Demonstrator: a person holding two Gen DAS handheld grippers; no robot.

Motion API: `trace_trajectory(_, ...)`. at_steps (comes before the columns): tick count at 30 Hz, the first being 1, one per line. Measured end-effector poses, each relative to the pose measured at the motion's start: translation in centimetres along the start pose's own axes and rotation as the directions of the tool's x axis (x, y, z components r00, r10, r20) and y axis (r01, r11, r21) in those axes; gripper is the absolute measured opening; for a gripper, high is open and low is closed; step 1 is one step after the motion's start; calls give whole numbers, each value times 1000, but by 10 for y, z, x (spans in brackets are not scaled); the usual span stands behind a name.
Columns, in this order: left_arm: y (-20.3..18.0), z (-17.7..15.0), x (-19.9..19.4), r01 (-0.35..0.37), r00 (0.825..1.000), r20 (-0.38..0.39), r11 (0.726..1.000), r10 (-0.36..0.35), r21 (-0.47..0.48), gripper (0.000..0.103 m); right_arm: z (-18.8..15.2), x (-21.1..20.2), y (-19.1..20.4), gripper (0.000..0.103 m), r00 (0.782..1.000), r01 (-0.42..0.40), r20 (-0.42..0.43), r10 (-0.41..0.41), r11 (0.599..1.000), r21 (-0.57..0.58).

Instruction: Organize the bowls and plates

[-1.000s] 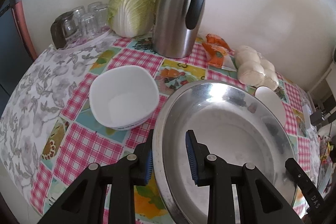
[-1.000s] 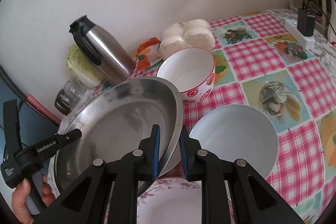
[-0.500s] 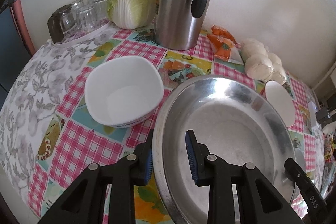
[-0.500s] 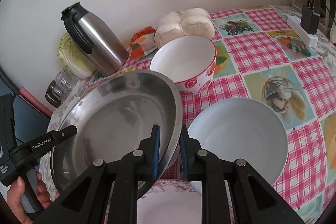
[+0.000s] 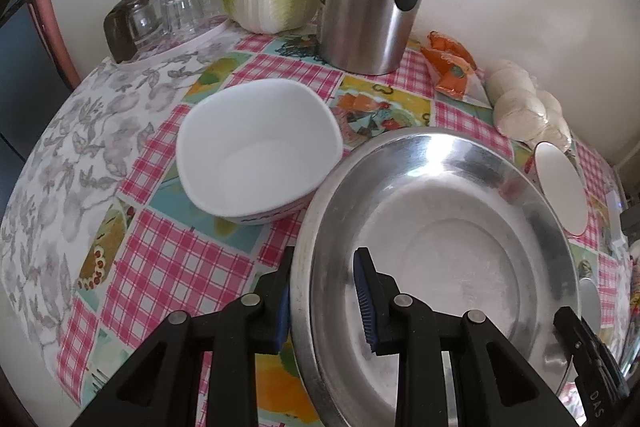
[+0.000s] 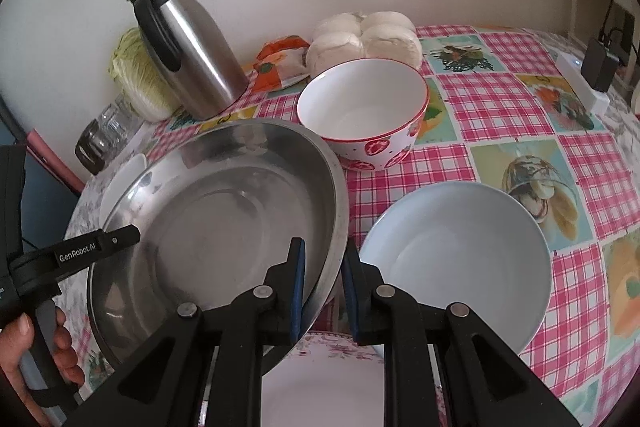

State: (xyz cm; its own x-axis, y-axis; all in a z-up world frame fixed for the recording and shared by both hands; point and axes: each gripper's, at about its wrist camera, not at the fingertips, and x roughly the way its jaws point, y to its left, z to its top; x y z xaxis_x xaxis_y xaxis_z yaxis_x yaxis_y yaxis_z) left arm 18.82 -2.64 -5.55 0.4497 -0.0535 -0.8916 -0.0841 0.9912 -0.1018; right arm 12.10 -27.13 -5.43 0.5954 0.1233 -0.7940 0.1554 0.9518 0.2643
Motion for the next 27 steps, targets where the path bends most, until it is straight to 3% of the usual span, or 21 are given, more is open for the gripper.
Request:
trace_trajectory(6,4,-4,13,7,999,-35,1000,-8,-25,31,0,2,3,20,1000,16,-6,-16,1000,-4)
trace_trajectory(13,5,-4,11,23,1000,-11,999,-23,-30,31,1,-1,8,46,1000,27,-1,-27,999,-19)
trace_trajectory(16,5,-2,7,21,1000,-2,999,-21,-31,31,4,-11,7,51,999,28,33,-27,1000,-6)
trace_trajectory(24,6,2,-4,26,999,-18,999,-26,-26,33,10,-26,5,52,999,13,46,-14,1000,24)
trace_trajectory(27,7,3,-12,12,1000,-20,1000,-12,-18,50,9,-27,4,52,1000,2,20,-3,999,41)
